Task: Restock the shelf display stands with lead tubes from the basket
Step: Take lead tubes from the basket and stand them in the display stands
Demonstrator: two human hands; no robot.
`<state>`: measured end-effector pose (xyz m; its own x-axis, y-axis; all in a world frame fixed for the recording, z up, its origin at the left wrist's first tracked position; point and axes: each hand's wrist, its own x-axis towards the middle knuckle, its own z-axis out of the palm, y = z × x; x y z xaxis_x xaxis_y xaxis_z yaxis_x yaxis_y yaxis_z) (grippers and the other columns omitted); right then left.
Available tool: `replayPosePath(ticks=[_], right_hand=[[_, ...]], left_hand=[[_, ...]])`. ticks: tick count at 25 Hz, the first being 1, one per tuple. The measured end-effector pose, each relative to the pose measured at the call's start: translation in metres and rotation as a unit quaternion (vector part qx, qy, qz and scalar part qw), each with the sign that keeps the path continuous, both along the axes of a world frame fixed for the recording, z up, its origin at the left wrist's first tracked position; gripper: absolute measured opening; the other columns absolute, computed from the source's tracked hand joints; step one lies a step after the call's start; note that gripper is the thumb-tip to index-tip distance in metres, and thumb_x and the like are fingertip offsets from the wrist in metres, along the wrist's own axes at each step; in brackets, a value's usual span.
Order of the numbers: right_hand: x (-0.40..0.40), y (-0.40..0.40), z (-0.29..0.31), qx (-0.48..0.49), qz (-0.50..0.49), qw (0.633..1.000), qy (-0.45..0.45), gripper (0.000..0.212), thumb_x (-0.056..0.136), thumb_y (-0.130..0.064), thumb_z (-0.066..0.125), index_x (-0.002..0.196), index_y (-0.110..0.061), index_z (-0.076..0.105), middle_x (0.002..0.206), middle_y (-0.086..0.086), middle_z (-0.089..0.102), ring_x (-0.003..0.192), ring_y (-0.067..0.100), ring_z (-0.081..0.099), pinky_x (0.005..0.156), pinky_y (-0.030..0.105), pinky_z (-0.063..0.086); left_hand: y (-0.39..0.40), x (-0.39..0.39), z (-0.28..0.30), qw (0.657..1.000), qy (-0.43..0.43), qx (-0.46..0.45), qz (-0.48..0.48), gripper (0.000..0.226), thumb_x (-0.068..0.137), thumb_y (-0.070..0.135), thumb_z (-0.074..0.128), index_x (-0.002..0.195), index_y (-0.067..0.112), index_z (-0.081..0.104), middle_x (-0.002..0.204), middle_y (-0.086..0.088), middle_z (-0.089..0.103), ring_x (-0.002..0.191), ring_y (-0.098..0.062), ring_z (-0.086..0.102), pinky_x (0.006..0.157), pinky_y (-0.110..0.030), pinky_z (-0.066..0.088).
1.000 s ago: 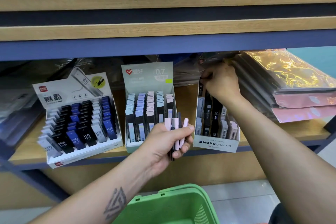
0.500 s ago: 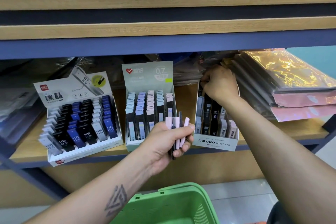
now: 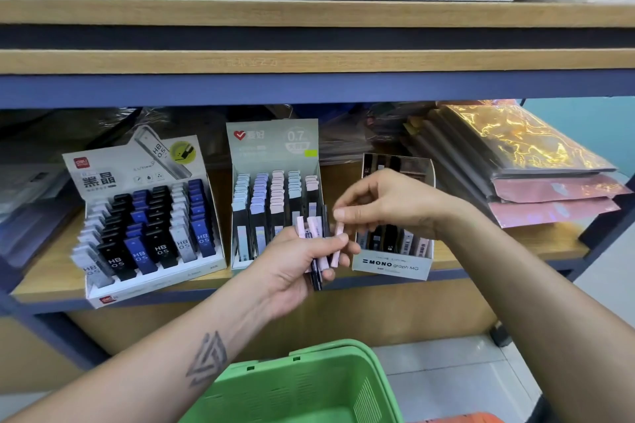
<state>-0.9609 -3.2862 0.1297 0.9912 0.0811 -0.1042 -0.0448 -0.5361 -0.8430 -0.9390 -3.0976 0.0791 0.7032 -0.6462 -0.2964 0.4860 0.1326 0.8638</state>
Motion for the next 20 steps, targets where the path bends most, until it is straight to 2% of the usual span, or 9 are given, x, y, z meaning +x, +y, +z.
replayPosePath(ticks=[2,5,8,12,16,20], right_hand=[[-0.005,0.000,-0.004,0.033,-0.007,0.999,0.004,0.017,0.085,-0.016,0.079,0.098,-0.005,0.078,0.093,0.021,0.074,0.078,0.020,0.067,0.073,0.029,0.056],[-0.011,-0.007,-0.007,0.112,-0.047,0.993,-0.001,0.017,0.084,0.003,0.076,0.100,0.002,0.075,0.088,0.019,0.074,0.081,0.024,0.070,0.078,0.032,0.060],[-0.018,-0.016,-0.005,0.150,-0.070,0.986,-0.017,0.017,0.083,0.010,0.072,0.100,0.006,0.073,0.088,0.021,0.073,0.084,0.029,0.073,0.078,0.031,0.062],[-0.028,-0.022,-0.005,0.120,-0.061,0.991,-0.008,0.015,0.084,0.007,0.074,0.098,0.007,0.073,0.093,0.030,0.072,0.084,0.030,0.073,0.072,0.026,0.061],[-0.032,-0.019,-0.007,-0.008,0.005,1.000,-0.017,0.018,0.084,-0.018,0.081,0.099,-0.009,0.076,0.092,0.014,0.076,0.085,0.023,0.073,0.076,0.029,0.060],[-0.029,-0.012,-0.011,-0.018,0.035,0.998,-0.046,0.024,0.082,-0.003,0.080,0.104,-0.005,0.070,0.092,0.016,0.075,0.081,0.022,0.073,0.077,0.029,0.059]], left_hand=[[0.000,-0.003,0.002,1.000,-0.008,0.006,0.005,0.015,0.090,-0.003,0.065,0.104,-0.005,0.067,0.093,-0.026,0.072,0.064,-0.019,0.068,0.044,-0.018,0.047],[0.000,-0.006,0.003,1.000,0.023,-0.005,0.013,0.023,0.094,0.001,0.062,0.114,-0.008,0.064,0.099,-0.029,0.073,0.071,-0.024,0.074,0.048,-0.021,0.055],[0.002,-0.005,0.005,0.999,0.028,0.003,0.027,0.018,0.095,0.001,0.060,0.111,-0.006,0.064,0.097,-0.028,0.073,0.064,-0.022,0.072,0.044,-0.019,0.050],[0.000,-0.003,0.004,0.998,0.030,-0.009,0.057,0.015,0.094,-0.001,0.061,0.107,-0.009,0.063,0.084,-0.027,0.070,0.051,-0.016,0.053,0.038,-0.016,0.035],[-0.004,-0.002,0.001,0.999,0.007,0.004,0.051,0.020,0.092,0.004,0.065,0.105,-0.011,0.063,0.074,-0.021,0.065,0.047,-0.013,0.048,0.036,-0.016,0.031],[-0.012,-0.005,0.001,0.998,0.018,-0.016,0.055,0.021,0.094,0.011,0.065,0.097,-0.010,0.064,0.074,-0.022,0.065,0.047,-0.014,0.048,0.036,-0.016,0.030]])
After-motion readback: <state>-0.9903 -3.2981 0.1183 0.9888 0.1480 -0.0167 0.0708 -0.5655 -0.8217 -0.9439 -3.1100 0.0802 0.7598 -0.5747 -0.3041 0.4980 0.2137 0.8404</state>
